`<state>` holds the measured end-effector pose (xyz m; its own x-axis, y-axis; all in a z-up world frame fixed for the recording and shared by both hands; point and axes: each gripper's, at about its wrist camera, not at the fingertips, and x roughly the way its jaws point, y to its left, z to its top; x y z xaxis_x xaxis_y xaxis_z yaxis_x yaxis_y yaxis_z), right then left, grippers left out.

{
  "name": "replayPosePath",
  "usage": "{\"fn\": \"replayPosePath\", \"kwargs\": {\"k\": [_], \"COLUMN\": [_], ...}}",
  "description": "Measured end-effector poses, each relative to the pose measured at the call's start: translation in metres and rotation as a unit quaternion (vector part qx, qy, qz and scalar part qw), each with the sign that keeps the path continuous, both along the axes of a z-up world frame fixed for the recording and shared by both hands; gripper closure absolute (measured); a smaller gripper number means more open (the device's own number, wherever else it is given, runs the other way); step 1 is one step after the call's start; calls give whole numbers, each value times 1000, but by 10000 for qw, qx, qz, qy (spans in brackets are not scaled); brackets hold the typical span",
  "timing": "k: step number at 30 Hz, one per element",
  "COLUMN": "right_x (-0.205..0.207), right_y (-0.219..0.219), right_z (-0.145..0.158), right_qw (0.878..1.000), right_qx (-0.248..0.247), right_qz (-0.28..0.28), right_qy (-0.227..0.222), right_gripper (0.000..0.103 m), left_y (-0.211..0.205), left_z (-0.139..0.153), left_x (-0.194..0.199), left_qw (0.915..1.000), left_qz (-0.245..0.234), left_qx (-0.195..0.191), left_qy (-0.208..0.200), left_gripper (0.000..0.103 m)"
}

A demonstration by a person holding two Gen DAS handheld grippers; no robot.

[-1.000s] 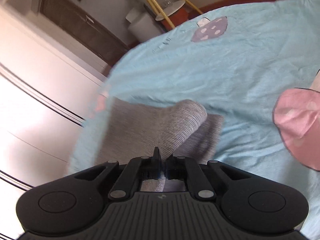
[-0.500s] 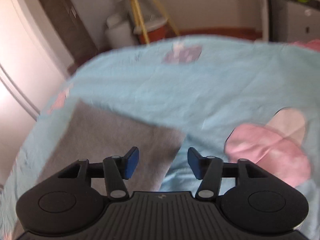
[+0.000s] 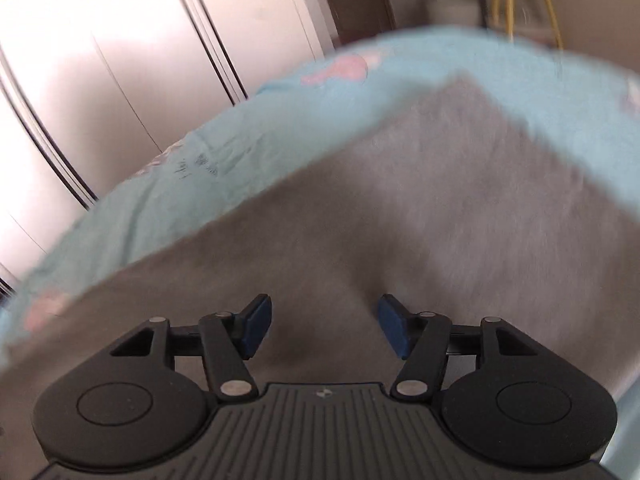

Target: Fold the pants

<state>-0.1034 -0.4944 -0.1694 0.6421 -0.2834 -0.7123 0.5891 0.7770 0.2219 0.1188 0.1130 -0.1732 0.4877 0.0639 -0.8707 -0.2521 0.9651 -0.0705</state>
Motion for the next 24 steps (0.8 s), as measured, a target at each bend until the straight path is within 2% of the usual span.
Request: {"fn": "replayPosePath", "kwargs": {"k": [2, 4, 6, 8, 10, 11, 12, 14, 15, 17, 20, 23, 24], "right_x": [7, 8, 10, 13, 24, 29, 35, 47, 54, 62, 62, 57, 58], "right_y": [-18, -48, -82, -105, -122, -128, -136, -144, -147, -151, -155, -164, -170], "right_z": [7, 13, 19, 25, 28, 27, 25, 19, 17, 17, 26, 33, 27], "right_qw": [9976, 9949, 9901, 9908, 9889, 9875, 9886, 9902, 9909, 9928, 9934, 9881, 9852], "right_qx": [-587, -691, -825, -662, -728, -794, -696, -566, -604, -482, -347, -355, -313], "right_qz": [-246, -625, -1040, -1155, -1263, -1309, -1248, -1122, -1011, -926, -1062, -1495, -1682], "right_qy": [273, 394, 447, 238, 293, 384, 475, 613, 650, 583, 258, -109, -39], "right_gripper": [37, 36, 36, 36, 45, 64, 68, 70, 80, 92, 95, 100, 103], "left_y": [9, 15, 23, 24, 19, 18, 17, 14, 15, 16, 13, 8, 7], "left_z": [0, -1, -2, -3, -3, -3, -2, -2, -1, 1, 3, 5, 6], "left_x": [8, 15, 15, 15, 13, 13, 13, 17, 17, 18, 18, 16, 15], "left_qw": [9996, 9983, 9985, 9985, 9982, 9980, 9979, 9978, 9977, 9974, 9962, 9955, 9952], "left_qz": [139, 289, 349, 365, 319, 316, 332, 390, 443, 531, 632, 634, 643], "left_qx": [231, 491, 383, 324, 424, 465, 486, 481, 454, 428, 535, 670, 710], "left_qy": [-59, -108, -177, -240, -286, -287, -269, -224, -222, -242, -274, -231, -202], "left_gripper": [15, 15, 15, 15, 14, 14, 14, 14, 14, 14, 15, 15, 15]}}
